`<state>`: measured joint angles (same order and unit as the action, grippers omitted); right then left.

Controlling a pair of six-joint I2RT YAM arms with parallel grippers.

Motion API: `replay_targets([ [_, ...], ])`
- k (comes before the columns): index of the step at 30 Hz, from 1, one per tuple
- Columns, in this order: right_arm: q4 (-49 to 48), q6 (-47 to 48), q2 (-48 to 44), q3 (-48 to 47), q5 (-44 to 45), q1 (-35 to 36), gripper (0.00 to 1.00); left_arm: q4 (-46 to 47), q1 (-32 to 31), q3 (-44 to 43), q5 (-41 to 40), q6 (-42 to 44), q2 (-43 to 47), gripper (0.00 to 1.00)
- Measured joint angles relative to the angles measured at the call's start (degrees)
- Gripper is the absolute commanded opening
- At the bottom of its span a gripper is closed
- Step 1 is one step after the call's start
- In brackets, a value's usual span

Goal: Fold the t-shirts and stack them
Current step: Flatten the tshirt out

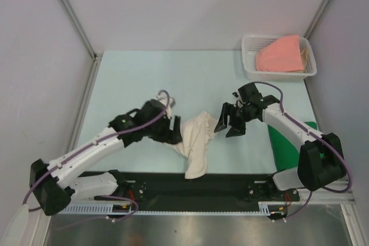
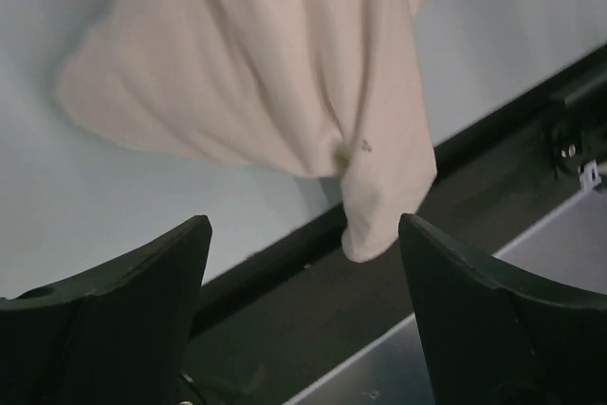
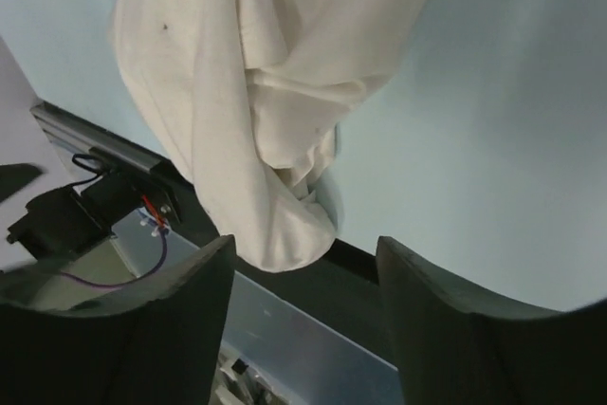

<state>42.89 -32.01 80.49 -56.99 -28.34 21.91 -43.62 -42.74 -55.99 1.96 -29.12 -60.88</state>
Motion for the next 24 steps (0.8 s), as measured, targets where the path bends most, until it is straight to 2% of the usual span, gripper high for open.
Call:
replay_targets([
  [1,-0.7,0.4,-0.2,1.0,-0.7,0.1,0.74,1.6,-2.7,2.2,1.1,-0.9,-1.5,0.91],
  [4,-3.0,0.4,-0.1,3.6,-2.2,-0.8,0.73,8.0,-8.5,8.1,5.4,-3.5,-5.0,0.93],
  [7,-5.6,0.1,1.3,4.3,-3.6,-2.7,0.66,13.7,-11.3,10.7,7.5,-5.1,-9.2,0.92],
  [10,-9.3,-0.4,4.0,4.3,-5.4,-4.0,0.59,18.2,-13.4,11.0,8.2,-6.1,-12.5,0.84],
  [15,-15.1,-1.2,9.3,4.3,-8.2,-4.3,0.61,24.4,-15.4,11.3,10.2,-8.1,-17.8,0.82],
  [17,-16.7,-1.2,11.0,4.2,-8.6,-4.3,0.61,25.4,-15.8,11.4,10.3,-8.6,-19.3,0.76],
  [18,-17.2,-1.2,11.9,4.0,-8.8,-4.3,0.59,25.7,-15.9,11.4,10.4,-8.8,-20.0,0.7],
  [21,-18.2,-1.4,14.8,3.0,-9.3,-4.3,0.57,26.6,-15.9,11.4,10.7,-9.6,-21.4,0.59],
  [22,-18.7,-1.4,15.8,2.6,-9.4,-4.2,0.5,26.8,-15.9,11.4,10.7,-9.9,-21.7,0.54],
  [23,-19.1,-1.4,16.7,2.3,-9.4,-4.1,0.44,26.8,-15.9,11.4,10.6,-10.0,-21.9,0.39],
  [24,-19.5,-1.4,17.4,2.1,-9.3,-4.1,0.4,26.8,-15.9,11.4,10.4,-10.5,-22.0,0.31],
])
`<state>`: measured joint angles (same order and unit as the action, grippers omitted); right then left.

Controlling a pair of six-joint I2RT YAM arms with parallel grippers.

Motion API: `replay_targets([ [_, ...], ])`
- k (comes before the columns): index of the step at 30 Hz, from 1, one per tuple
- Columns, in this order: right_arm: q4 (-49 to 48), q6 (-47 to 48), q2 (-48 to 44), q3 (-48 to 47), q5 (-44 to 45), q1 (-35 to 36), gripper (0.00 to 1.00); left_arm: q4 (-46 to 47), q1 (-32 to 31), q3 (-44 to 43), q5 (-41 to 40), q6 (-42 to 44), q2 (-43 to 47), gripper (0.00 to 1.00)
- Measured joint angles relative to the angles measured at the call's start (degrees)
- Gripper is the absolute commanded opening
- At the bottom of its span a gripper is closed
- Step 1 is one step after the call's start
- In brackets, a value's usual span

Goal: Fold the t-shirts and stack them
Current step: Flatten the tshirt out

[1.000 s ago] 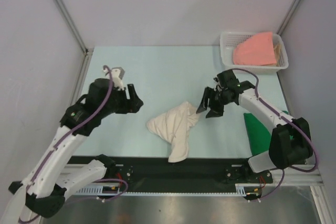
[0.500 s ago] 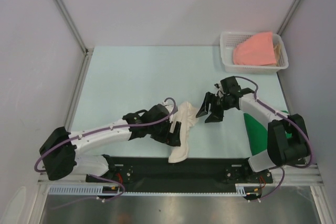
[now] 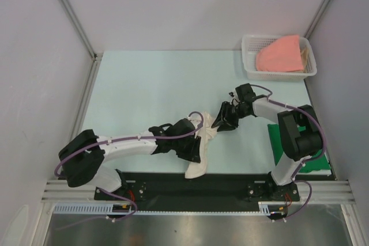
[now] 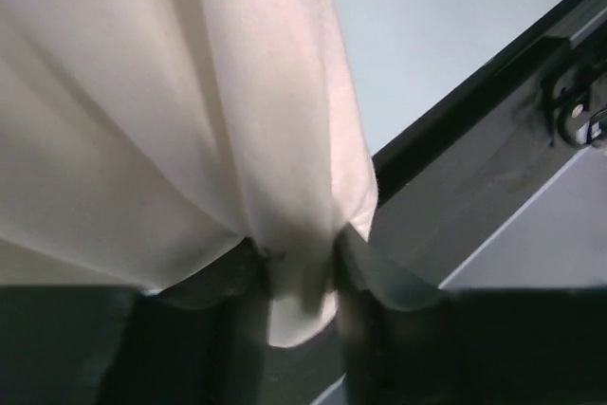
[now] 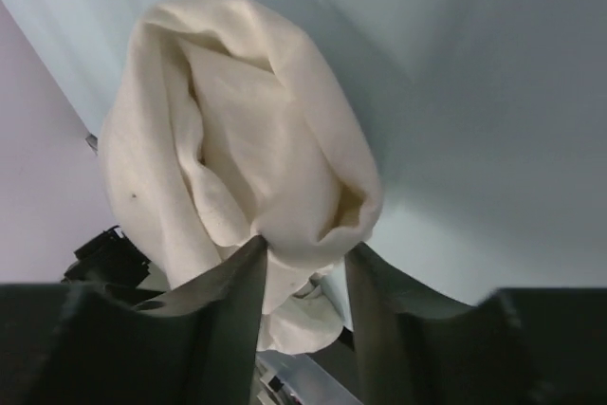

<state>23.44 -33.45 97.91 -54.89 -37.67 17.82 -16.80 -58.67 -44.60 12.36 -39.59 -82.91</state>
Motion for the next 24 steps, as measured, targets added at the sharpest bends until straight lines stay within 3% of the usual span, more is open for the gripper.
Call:
replay_targets([
  [1,-0.3,0.0,0.7,-0.2,0.1,0.0,0.3,-0.1,0.0,0.0,-0.3,0.0,0.0,0.23],
  [2,-0.6,0.0,1.5,-0.5,0.2,0.0,0.23,-0.2,0.0,0.0,-0.7,0.0,0.0,0.07],
  [3,-0.7,0.1,2.2,-0.9,0.3,0.0,0.18,-0.5,-0.1,0.0,-1.5,0.0,0.0,0.01],
  [5,-0.9,0.3,4.1,-2.1,1.0,-0.1,0.0,-2.0,-0.1,-0.2,-3.1,0.6,0.0,0.0],
  [9,1.5,2.2,6.0,-4.7,3.9,-0.4,0.0,-8.9,-0.1,-2.7,-9.0,2.2,0.9,0.0],
  [13,12.1,5.5,2.4,-10.3,14.2,0.0,0.0,-21.3,-0.1,-10.2,-19.6,4.1,6.7,0.0],
  [18,26.5,6.8,-17.2,-17.5,30.4,0.6,0.0,-35.1,-0.1,-24.2,-31.7,5.2,18.6,0.0],
  [24,38.1,5.9,-36.9,-25.4,37.1,0.3,0.0,-48.6,-0.2,-32.2,-39.9,2.9,30.9,0.0],
])
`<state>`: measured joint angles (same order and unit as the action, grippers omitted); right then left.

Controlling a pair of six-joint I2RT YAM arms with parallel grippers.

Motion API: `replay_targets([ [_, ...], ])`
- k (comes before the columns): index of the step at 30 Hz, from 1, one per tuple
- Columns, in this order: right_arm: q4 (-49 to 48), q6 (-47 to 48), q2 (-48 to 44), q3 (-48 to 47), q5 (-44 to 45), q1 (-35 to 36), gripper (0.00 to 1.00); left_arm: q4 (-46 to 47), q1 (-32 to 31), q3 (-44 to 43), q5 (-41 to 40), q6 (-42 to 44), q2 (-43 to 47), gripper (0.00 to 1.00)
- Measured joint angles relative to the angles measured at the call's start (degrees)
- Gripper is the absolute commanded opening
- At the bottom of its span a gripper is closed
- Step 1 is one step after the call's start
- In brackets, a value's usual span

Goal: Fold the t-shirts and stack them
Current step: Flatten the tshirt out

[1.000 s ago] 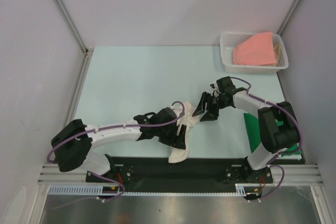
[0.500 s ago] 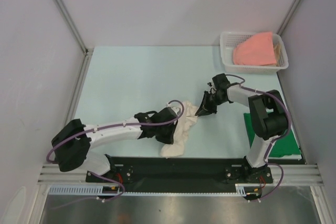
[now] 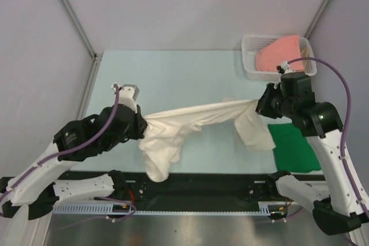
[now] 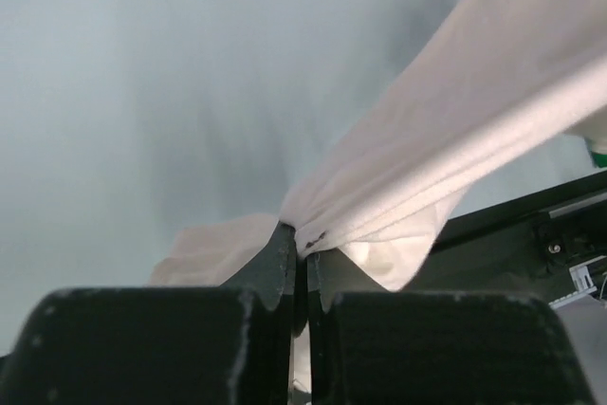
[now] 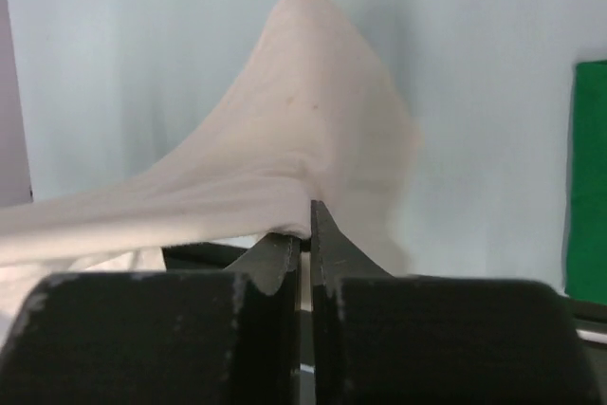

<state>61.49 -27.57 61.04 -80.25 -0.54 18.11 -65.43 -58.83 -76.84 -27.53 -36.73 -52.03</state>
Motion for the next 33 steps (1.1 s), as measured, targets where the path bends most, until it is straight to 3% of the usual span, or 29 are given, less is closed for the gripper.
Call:
replay_targets([
  [4,5.3,-0.5,-3.3,-1.1,-2.3,1.2,0.0,-4.3,-0.2,-1.6,-2.5,-0.8,0.3,0.02],
  [8,5.3,0.3,3.5,-1.5,-2.7,0.7,0.0,-2.6,5.2,-1.0,-4.2,3.1,-3.5,0.02],
  [9,4.8,0.5,7.1,-2.1,-3.8,-0.4,0.12,-0.7,9.2,0.1,-3.4,4.9,-4.8,0.05],
  [10,4.0,0.7,11.2,-3.1,-5.7,-1.8,0.23,2.1,14.2,1.6,-1.0,6.7,-6.9,0.2],
  [12,2.1,1.5,21.3,-6.6,-7.6,-4.9,0.46,3.8,23.7,2.8,0.2,9.2,-12.0,0.34],
  [13,0.5,2.2,26.8,-8.7,-7.0,-6.4,0.48,4.2,28.0,2.8,-1.1,10.2,-15.8,0.58],
  [15,0.2,4.1,37.4,-14.1,-4.6,-8.5,0.6,4.7,32.5,2.7,-3.2,11.6,-22.0,0.74],
  [16,0.7,4.6,41.3,-17.0,-3.6,-9.1,0.63,4.8,33.2,2.7,-3.8,12.2,-24.5,0.89],
  [18,1.6,6.1,48.2,-23.2,-2.1,-9.7,0.72,4.8,32.8,2.7,-4.2,13.1,-25.9,1.0],
  [20,1.8,7.3,49.4,-24.3,-1.6,-9.3,0.74,4.8,31.6,2.2,-3.8,13.2,-24.5,0.99],
  [23,1.1,8.5,43.8,-19.9,-2.7,-7.2,0.73,5.2,30.0,2.1,0.3,13.2,-20.2,0.86],
  [24,0.7,8.8,41.4,-17.2,-3.8,-6.4,0.69,5.8,29.7,2.6,2.6,13.1,-18.4,0.76],
  [25,0.8,9.0,38.4,-13.8,-5.6,-5.5,0.65,7.1,29.4,4.0,5.3,12.6,-16.4,0.53],
  [28,-0.9,9.4,30.7,-2.8,-9.5,-2.7,0.42,10.7,29.0,10.6,14.1,10.0,-11.4,0.35],
  [29,-1.5,9.1,29.1,0.8,-10.6,-2.4,0.4,11.8,29.0,13.0,16.3,9.0,-10.6,0.36],
  [31,-2.8,8.4,27.2,7.8,-12.9,-3.0,0.41,13.5,28.9,18.1,20.5,6.3,-10.1,0.51],
  [33,-4.1,7.6,27.1,12.9,-14.7,-4.8,0.42,15.1,28.2,22.8,23.4,2.8,-10.7,0.54],
])
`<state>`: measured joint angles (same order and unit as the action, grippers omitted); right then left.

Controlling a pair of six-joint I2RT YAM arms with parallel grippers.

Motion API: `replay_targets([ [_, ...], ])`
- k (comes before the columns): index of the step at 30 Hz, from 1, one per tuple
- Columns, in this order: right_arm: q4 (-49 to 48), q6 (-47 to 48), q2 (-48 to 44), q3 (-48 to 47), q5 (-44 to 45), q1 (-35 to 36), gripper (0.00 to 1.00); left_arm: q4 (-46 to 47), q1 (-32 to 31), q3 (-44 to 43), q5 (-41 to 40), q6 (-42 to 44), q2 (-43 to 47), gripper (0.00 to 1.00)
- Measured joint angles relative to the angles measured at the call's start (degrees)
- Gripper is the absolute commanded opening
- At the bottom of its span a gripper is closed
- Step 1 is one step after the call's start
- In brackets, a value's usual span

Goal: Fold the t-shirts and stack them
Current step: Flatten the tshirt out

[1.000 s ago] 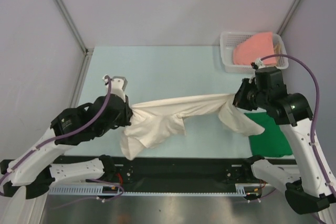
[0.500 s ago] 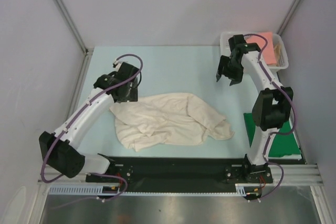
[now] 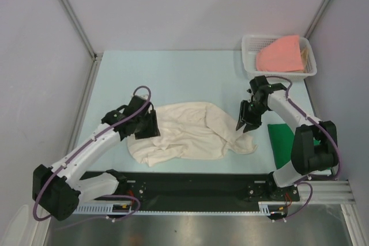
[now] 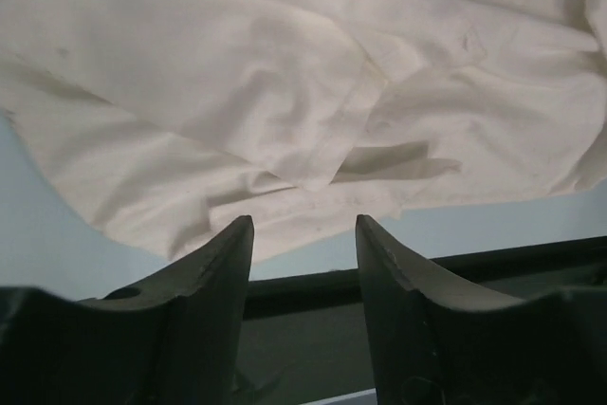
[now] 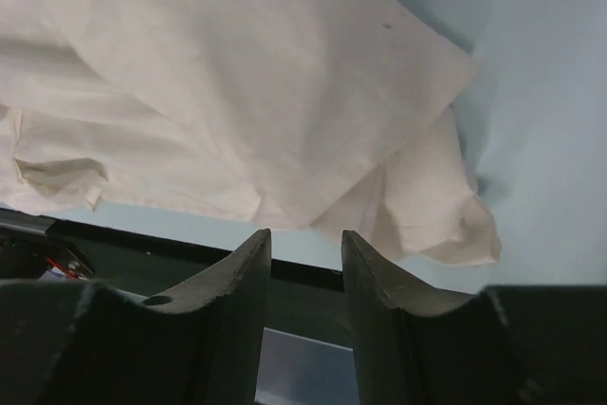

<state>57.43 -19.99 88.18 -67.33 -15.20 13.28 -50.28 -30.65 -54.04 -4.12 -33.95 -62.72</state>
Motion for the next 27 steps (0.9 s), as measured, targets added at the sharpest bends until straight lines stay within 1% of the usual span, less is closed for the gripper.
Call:
replay_targets([
  [4,-3.1,-2.4,-0.4,5.8,-2.1,-2.8,0.47,4.2,-0.5,8.7,4.4,-7.6,0.6,0.46],
  [5,-3.8,-2.9,-0.7,6.6,-2.3,-3.0,0.52,5.4,-0.5,10.9,5.3,-10.0,1.3,0.45],
  [7,-5.5,-4.1,-1.9,8.7,-2.7,-3.5,0.54,6.6,-0.6,13.3,6.1,-12.9,2.6,0.45],
  [10,-7.5,-5.6,-3.9,12.4,-4.3,-5.0,0.53,7.3,-0.7,14.4,5.9,-16.0,5.0,0.47],
  [11,-8.0,-6.0,-4.3,13.4,-4.9,-5.7,0.51,8.0,-0.7,14.4,5.8,-16.7,5.8,0.47],
  [12,-8.2,-6.2,-4.4,14.1,-5.3,-6.3,0.47,8.5,-0.7,14.4,5.8,-17.2,6.3,0.46],
  [14,-8.5,-6.7,-4.4,14.6,-5.7,-6.9,0.47,9.3,-0.7,14.5,6.0,-18.3,6.5,0.45],
  [18,-9.0,-6.9,-6.4,14.6,-5.4,-4.9,0.48,13.0,-0.7,17.5,7.7,-20.4,6.5,0.44],
  [21,-8.4,-6.8,-10.2,14.3,-3.7,-2.8,0.5,13.5,-0.7,19.4,7.9,-21.5,6.5,0.44],
  [23,-8.5,-6.8,-13.7,14.2,-3.9,-1.7,0.5,14.6,-0.7,20.2,7.9,-22.1,6.5,0.44],
  [27,-9.5,-7.2,-17.7,14.6,-5.0,-0.3,0.5,18.0,-0.5,23.0,7.9,-23.2,6.3,0.47],
])
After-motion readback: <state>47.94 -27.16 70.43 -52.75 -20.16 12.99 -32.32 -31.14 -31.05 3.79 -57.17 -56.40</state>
